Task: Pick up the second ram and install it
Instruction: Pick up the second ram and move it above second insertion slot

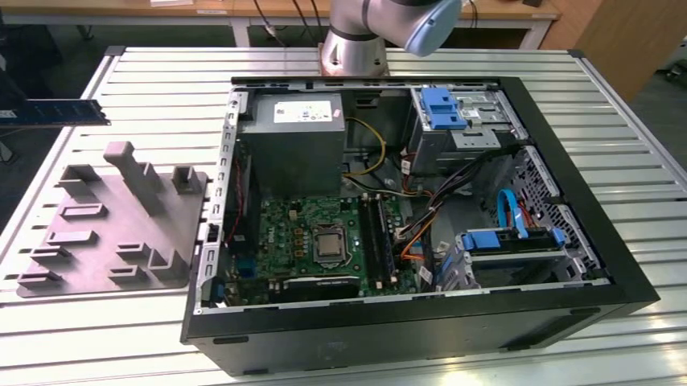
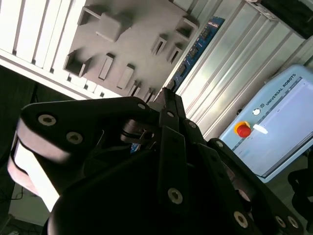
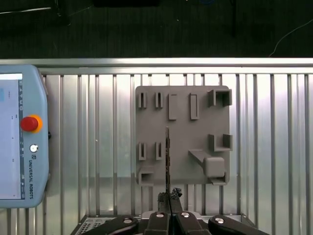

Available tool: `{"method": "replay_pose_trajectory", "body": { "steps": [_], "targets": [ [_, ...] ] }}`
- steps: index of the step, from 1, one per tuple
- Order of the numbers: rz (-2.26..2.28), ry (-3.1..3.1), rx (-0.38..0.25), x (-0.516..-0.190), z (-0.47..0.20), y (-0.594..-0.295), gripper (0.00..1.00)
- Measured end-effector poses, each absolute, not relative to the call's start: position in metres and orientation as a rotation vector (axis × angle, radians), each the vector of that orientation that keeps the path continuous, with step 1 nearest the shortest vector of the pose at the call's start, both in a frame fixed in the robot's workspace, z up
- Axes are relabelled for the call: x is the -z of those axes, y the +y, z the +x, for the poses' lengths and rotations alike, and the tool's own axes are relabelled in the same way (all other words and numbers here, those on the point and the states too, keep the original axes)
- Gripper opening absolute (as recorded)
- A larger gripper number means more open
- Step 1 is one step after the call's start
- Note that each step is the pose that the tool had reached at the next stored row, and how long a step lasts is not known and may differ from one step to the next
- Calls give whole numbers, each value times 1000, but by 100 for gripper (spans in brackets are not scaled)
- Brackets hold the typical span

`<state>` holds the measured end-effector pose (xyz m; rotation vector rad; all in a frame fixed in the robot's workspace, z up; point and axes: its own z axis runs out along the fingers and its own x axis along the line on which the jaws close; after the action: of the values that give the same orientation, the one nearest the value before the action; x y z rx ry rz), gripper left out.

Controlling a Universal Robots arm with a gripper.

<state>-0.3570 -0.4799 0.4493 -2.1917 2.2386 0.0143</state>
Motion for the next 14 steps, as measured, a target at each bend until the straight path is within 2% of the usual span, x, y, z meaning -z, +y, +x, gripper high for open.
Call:
{"method": "replay_pose_trajectory", "body": {
  "steps": [14],
  "targets": [
    [-2192,2239,-14,-449,-306,-480,11]
  ]
}}
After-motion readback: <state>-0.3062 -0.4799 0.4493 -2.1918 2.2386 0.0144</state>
